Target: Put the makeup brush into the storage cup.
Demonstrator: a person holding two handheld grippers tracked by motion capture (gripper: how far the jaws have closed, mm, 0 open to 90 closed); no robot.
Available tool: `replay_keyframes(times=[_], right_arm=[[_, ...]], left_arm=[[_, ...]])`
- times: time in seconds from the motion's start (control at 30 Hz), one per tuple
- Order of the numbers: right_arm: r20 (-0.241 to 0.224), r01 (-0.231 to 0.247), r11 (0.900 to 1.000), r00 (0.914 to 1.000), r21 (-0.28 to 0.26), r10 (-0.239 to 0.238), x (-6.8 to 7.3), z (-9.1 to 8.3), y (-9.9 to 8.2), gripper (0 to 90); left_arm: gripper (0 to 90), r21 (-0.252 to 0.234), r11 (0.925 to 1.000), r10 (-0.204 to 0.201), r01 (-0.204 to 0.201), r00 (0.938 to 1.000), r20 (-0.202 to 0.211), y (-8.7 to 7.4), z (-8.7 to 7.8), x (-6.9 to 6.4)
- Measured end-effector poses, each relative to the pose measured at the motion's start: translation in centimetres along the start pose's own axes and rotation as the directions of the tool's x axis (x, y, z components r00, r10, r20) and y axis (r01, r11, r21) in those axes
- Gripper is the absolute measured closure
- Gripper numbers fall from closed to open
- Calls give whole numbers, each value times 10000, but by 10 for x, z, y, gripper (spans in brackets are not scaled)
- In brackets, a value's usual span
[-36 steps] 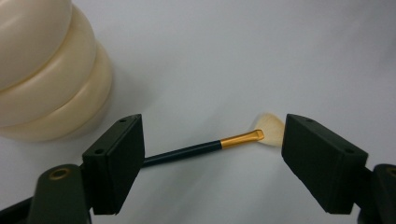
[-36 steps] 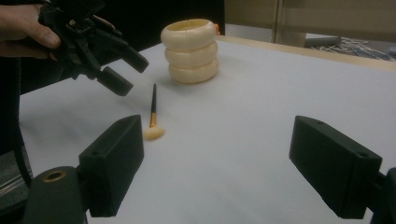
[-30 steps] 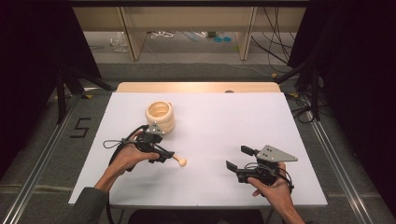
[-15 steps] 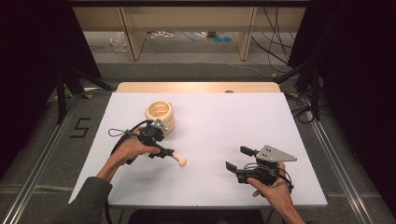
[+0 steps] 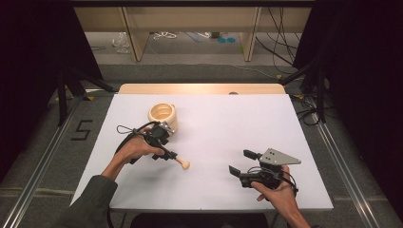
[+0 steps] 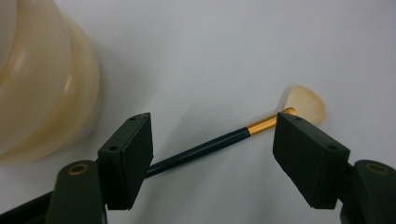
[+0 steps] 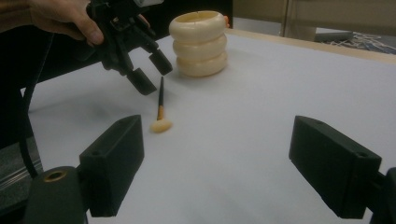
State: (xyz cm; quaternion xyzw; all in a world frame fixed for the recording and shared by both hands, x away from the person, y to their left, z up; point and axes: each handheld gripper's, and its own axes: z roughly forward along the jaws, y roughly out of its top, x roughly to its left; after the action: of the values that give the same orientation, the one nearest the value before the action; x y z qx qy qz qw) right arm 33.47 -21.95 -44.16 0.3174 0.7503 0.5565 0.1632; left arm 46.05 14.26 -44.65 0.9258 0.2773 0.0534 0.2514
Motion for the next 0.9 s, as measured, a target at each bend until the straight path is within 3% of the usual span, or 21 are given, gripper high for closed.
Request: replay_keyframes(times=[0.07,0.17,0.2,0.3,0.4,0.53,0.57,0.6,0.67,0.73,0.8,0.9], right_arm=[[-16,23,10000,10000,19,-23,0,0,0,188],[-51,-112,9991,9999,402,114,2,-1,0,188],[-162,-176,9996,9997,239,180,2,1,0,188],[-231,-202,9992,9995,347,210,3,1,0,188],[-76,120,9997,9999,202,-119,1,1,0,189],[-121,118,9996,9999,258,-115,2,1,0,188],[-106,97,9994,9999,339,-93,2,1,0,188],[-143,-33,9991,9999,430,39,3,0,0,189],[-179,123,9994,9998,314,-118,2,2,-1,188],[-230,86,9992,9997,397,-77,3,1,0,189],[-264,140,9994,9996,325,-131,3,2,-1,189],[-125,238,9973,9997,695,-230,3,0,0,189]], left_arm=[[297,-69,10000,-55,56,9999,108,0,2,0],[303,205,9997,107,-110,9998,137,-1,4,2],[306,634,9969,471,-477,9988,109,1,2,5],[305,845,9943,646,-650,9979,74,6,0,5],[307,869,9938,675,-690,9975,200,8,0,6],[308,1174,9896,808,-826,9965,195,7,5,5],[312,1148,9904,749,-771,9969,236,7,6,5],[315,1179,9920,409,-449,9985,359,7,7,2],[317,1218,9879,926,-962,9951,349,9,8,4],[326,1341,9889,581,-641,9972,478,8,9,1],[330,1380,9877,665,-731,9964,522,9,9,1],[328,1516,9843,835,-903,9952,511,10,9,2]])
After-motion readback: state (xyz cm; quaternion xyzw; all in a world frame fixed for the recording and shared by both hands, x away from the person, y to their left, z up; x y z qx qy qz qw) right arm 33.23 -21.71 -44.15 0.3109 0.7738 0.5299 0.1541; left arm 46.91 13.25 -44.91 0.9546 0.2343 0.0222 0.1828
